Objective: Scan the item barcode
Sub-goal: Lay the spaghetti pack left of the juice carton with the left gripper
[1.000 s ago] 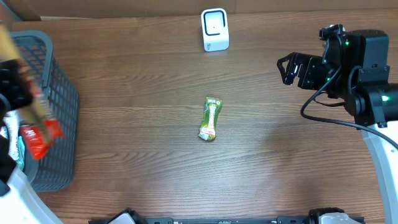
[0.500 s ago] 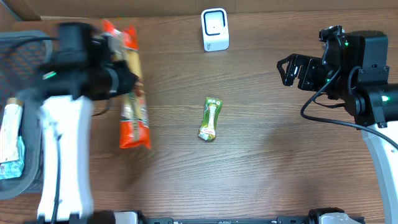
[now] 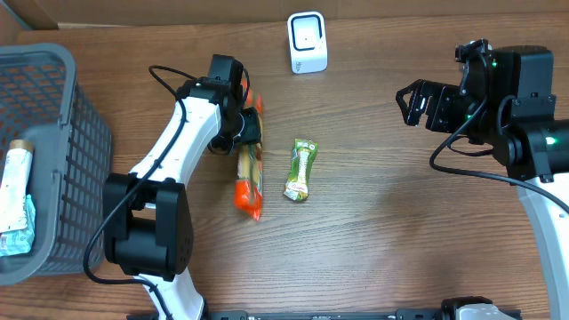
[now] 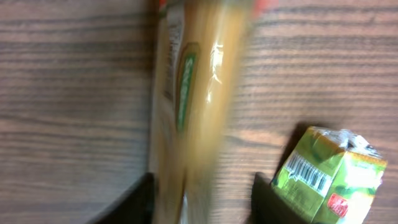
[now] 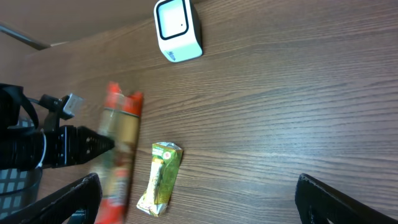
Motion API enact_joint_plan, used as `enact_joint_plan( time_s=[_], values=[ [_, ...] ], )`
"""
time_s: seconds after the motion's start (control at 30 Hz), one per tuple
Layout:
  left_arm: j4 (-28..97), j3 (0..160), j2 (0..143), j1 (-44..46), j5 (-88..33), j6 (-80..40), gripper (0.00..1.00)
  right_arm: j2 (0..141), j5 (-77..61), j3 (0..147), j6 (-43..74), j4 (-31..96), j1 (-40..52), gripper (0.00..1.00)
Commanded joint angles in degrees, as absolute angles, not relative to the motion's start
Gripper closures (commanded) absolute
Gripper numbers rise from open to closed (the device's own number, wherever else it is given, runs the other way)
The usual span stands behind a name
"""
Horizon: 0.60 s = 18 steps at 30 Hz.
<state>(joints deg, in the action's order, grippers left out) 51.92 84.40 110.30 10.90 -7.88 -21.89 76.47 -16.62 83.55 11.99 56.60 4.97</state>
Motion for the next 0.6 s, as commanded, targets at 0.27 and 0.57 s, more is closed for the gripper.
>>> enact_joint_plan(
  time_s=[0.27,0.57],
  values=[
    [66.7,110.9,106.7,5.1,-16.6,-12.8,0.29,76.3,-16.5,85.1,12.1,56.3,5.3,0.0],
    [90.5,144.0,102.7,-16.1,-9.9,-10.1,0.13,76.3,-16.5,85.1,12.1,56.6,5.3,0.0]
  ],
)
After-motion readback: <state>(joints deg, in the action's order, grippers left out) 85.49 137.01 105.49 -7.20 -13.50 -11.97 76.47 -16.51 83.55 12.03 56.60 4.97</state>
